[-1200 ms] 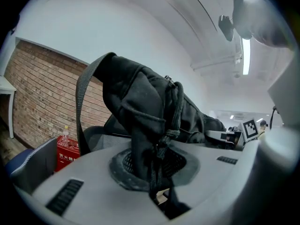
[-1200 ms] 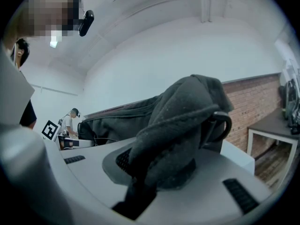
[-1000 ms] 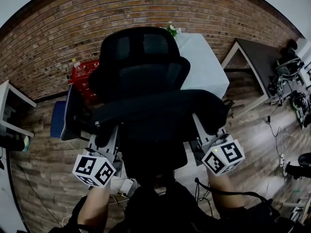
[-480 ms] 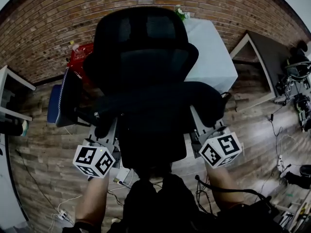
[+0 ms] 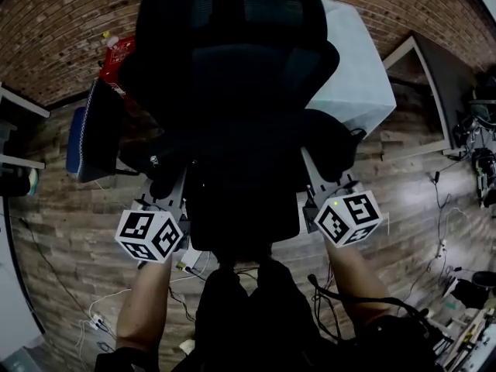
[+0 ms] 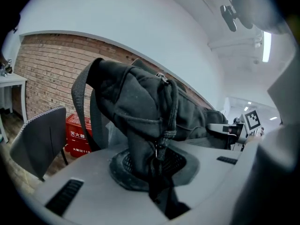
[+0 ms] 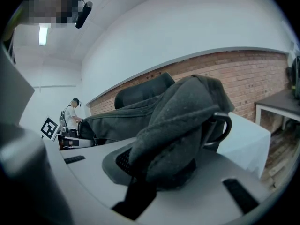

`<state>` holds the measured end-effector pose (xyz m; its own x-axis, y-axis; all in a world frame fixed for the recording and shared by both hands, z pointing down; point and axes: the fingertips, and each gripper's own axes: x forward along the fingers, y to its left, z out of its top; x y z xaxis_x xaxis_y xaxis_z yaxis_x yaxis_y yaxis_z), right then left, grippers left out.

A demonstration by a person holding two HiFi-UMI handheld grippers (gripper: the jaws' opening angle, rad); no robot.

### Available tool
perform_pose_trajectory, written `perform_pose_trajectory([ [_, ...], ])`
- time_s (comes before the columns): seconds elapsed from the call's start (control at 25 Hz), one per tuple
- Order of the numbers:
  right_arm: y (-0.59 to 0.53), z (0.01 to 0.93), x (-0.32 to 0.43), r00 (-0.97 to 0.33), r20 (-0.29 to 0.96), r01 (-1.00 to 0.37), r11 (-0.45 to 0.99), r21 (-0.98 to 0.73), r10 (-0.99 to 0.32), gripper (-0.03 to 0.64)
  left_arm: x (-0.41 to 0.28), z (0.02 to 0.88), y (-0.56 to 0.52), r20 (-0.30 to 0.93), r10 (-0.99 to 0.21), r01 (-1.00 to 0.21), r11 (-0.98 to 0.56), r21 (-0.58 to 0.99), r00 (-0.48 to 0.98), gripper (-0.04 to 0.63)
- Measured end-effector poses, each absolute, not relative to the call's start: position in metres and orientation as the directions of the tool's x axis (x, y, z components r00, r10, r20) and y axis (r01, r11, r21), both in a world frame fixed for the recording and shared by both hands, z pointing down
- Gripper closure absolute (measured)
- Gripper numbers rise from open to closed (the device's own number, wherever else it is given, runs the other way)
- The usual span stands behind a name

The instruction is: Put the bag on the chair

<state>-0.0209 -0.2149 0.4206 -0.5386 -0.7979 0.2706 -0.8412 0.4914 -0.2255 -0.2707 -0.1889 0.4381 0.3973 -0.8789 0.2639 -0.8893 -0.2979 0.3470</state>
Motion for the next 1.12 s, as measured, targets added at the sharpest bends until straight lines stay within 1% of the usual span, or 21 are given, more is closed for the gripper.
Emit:
perform_pose_trajectory([
  [0.24,-0.234,0.46,-0.027,-0.55,0.31,-0.835,0.495,-0.241,-0.776,0.543,-0.276,0.478,-0.204,0.314,-0.881,-0.909,-0.244,0.338,0.353,0.54],
  [0.64,-0.257,0.508,-0.036,-0.544,0.372,-0.839,0.475,-0.267,-0.752,0.543,-0.285,0.524,-0.225,0.385,-0.858,-0.913,-0.202,0.355,0.34,0.54],
  [0.96,-0.268,0.569,-0.032,-0.518,0.443,-0.855,0.444,-0.267,-0.732,0.543,-0.28,0.583,-0.233,0.453,-0.831,-0.915,-0.151,0.373,0.322,0.54],
  [1.12,-0.268,0.6,-0.037,-0.534,0.475,-0.845,0.457,-0.276,-0.7,0.543,-0.285,0.612,-0.228,0.494,-0.814,-0.922,-0.127,0.365,0.307,0.54],
])
